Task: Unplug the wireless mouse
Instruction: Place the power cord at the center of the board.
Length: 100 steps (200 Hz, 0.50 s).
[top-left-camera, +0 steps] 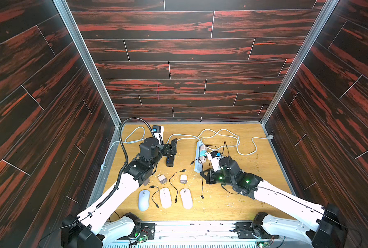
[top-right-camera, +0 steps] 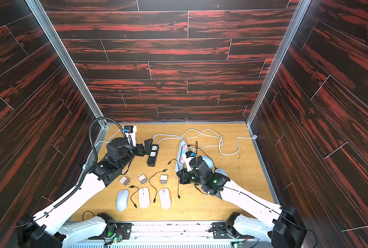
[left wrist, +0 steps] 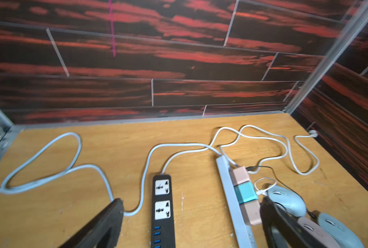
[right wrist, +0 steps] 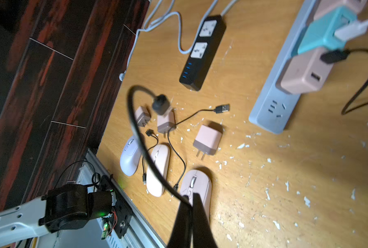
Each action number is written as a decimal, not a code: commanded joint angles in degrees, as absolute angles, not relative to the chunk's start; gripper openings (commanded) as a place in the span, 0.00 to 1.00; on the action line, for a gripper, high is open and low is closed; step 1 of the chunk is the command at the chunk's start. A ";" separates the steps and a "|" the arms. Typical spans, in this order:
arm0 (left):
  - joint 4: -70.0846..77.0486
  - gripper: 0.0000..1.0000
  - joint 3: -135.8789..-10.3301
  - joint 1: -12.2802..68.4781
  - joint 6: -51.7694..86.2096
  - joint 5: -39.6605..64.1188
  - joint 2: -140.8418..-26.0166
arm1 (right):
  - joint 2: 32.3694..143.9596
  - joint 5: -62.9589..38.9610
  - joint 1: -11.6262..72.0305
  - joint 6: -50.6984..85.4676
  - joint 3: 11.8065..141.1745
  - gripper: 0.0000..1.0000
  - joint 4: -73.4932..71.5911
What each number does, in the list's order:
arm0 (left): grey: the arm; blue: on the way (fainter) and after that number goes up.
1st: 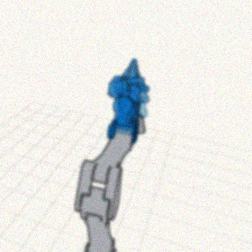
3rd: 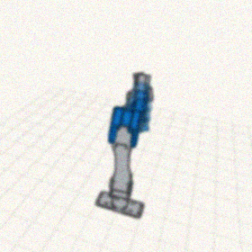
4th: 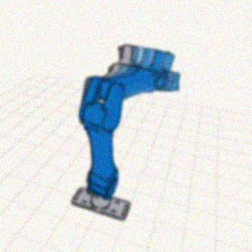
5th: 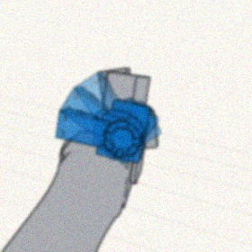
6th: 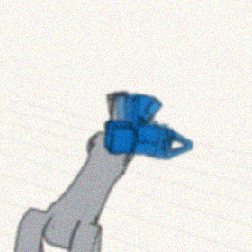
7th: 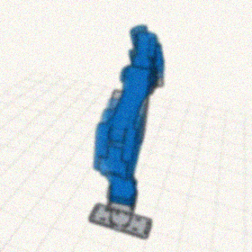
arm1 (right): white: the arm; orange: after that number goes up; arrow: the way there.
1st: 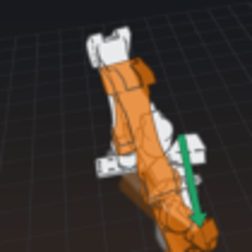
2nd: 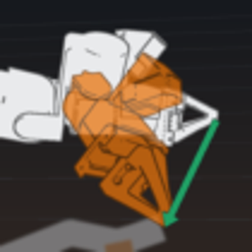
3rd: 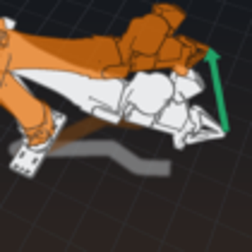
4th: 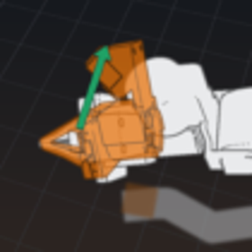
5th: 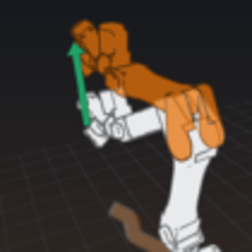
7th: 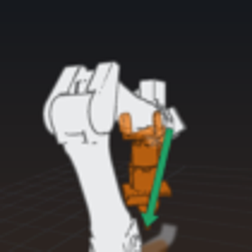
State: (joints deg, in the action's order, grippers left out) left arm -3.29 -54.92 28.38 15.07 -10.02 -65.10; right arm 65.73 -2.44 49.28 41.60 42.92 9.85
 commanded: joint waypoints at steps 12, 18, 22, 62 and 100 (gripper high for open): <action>-7.46 1.00 -57.09 28.12 18.41 -11.82 -66.05 | 70.67 -5.51 49.75 50.96 40.08 0.00 10.59; -8.14 1.00 -57.29 28.08 18.46 -11.51 -66.25 | 71.68 -5.89 49.75 51.52 39.70 0.00 10.12; -8.52 1.00 -57.39 28.06 18.39 -11.39 -66.27 | 72.34 -6.05 49.75 51.79 39.48 0.00 9.86; -10.56 1.00 -57.30 28.04 19.03 -11.13 -66.86 | 80.78 -8.03 49.77 53.28 38.51 0.00 4.08; -11.64 1.00 -57.21 28.05 20.20 -10.05 -67.24 | 85.52 -7.71 49.75 54.54 38.66 0.00 2.17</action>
State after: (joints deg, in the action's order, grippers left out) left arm -9.67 -55.64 28.38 18.94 -10.50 -66.98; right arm 83.77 -7.44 49.52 52.99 38.48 4.19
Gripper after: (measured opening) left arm 0.999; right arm 0.052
